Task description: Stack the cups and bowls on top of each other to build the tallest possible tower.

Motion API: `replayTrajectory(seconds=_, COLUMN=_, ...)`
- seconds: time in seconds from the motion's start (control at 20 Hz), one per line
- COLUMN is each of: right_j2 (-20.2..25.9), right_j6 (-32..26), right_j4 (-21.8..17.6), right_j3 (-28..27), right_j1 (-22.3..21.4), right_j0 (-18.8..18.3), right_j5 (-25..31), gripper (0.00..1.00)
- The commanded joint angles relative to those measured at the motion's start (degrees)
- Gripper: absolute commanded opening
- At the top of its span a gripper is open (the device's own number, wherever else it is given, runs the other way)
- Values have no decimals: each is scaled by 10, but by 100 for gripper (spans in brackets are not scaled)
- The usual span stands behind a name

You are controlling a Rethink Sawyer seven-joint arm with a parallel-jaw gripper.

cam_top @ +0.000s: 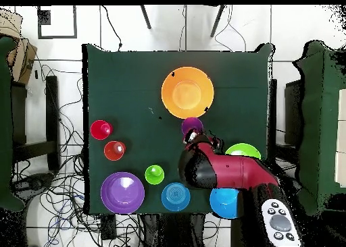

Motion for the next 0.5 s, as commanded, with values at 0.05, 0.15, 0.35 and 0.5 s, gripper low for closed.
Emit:
replayTrajectory(seconds=0.05, right_j2=-33, right_j6=81, right_j4=27, right_j3=-59, right_j1=16, right_j0=29, right_j5=-79, gripper=0)
replayTrajectory(seconds=0.15, right_j2=-32, right_j6=76, right_j4=28, right_j3=-56, right_j1=7, right_j0=23, right_j5=-91, gripper=0)
replayTrajectory(seconds=0.35, right_j2=-62, right_j6=70, right_j4=40, right_j3=-66, right_j1=2, right_j0=42, right_j5=-101, gripper=0)
replayTrajectory(seconds=0.5, right_j2=-49, right_j6=64, right_j4=42, right_j3=-77, right_j1=20, right_j0=32, right_j5=-114, gripper=0)
